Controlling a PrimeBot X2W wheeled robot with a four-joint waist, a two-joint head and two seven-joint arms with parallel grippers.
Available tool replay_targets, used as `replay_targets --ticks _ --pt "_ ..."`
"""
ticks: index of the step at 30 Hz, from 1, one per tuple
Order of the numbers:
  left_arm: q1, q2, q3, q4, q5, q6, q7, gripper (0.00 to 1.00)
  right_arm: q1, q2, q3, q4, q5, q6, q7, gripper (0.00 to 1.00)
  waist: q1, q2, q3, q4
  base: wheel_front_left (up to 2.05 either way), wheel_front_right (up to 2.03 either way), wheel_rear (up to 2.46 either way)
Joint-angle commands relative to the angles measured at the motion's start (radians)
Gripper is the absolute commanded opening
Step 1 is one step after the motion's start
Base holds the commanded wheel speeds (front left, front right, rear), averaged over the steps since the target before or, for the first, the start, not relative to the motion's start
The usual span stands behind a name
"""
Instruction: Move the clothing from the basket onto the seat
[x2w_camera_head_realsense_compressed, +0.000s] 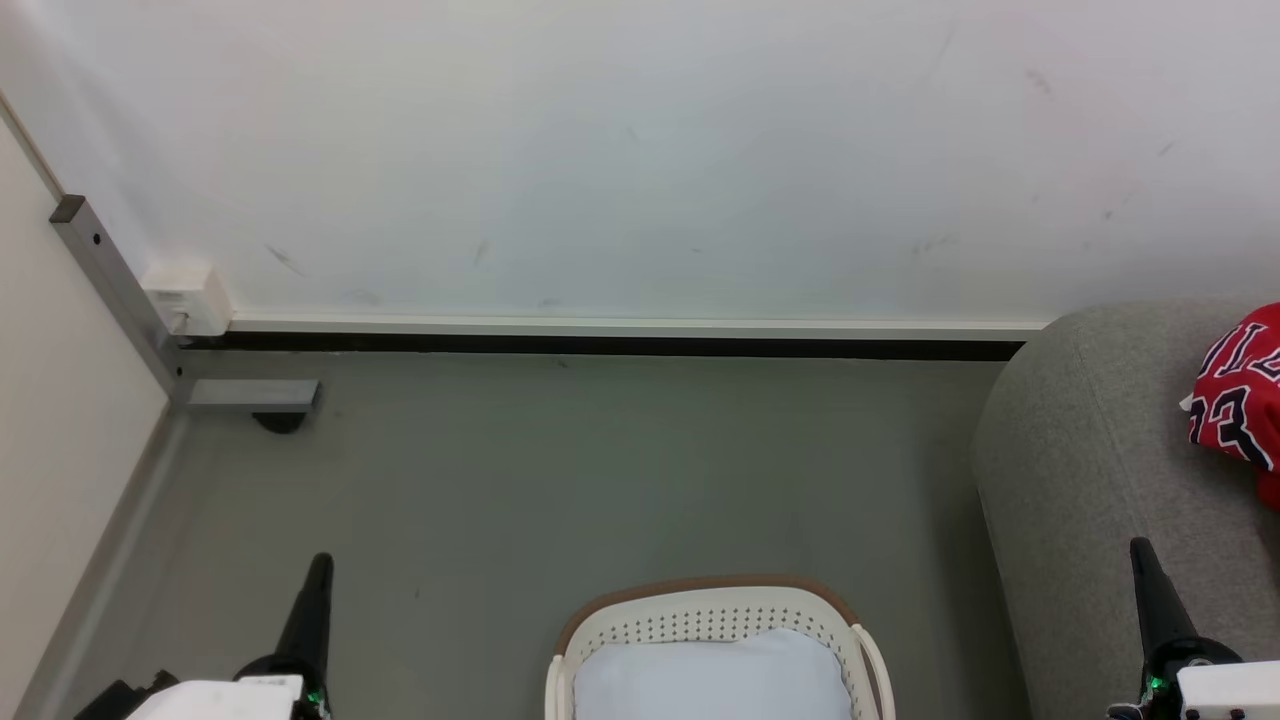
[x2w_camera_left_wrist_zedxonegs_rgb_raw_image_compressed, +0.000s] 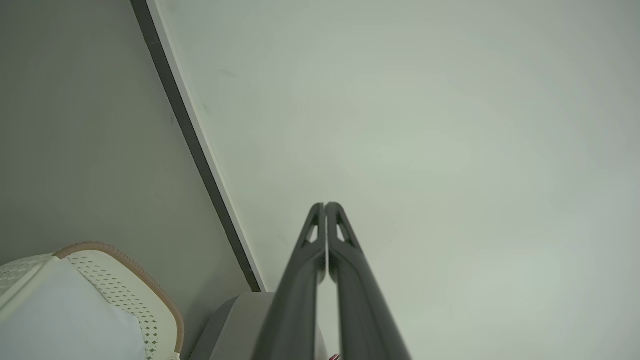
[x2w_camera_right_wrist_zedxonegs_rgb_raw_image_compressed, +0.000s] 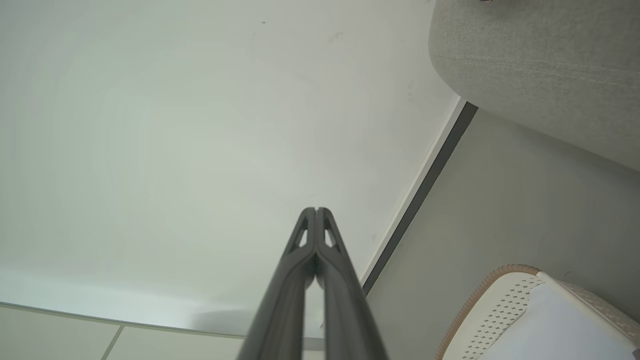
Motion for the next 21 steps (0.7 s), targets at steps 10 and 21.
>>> replay_targets --ticks 10,21 --pt "-0.020 0.009 0.012 -0.008 -0.098 -0.008 0.026 0.00 -0.013 0.006 -0.019 -0.011 0.081 -0.002 0.026 0.00 0.0000 0.0000 0.005 0.005 0.00 0.00 0.00" --pt "-0.025 0.009 0.018 -0.010 -0.170 -0.009 0.047 0.00 -0.017 0.010 -0.032 -0.012 0.145 -0.002 0.046 0.00 0.0000 0.0000 0.009 0.010 0.00 0.00 0.00"
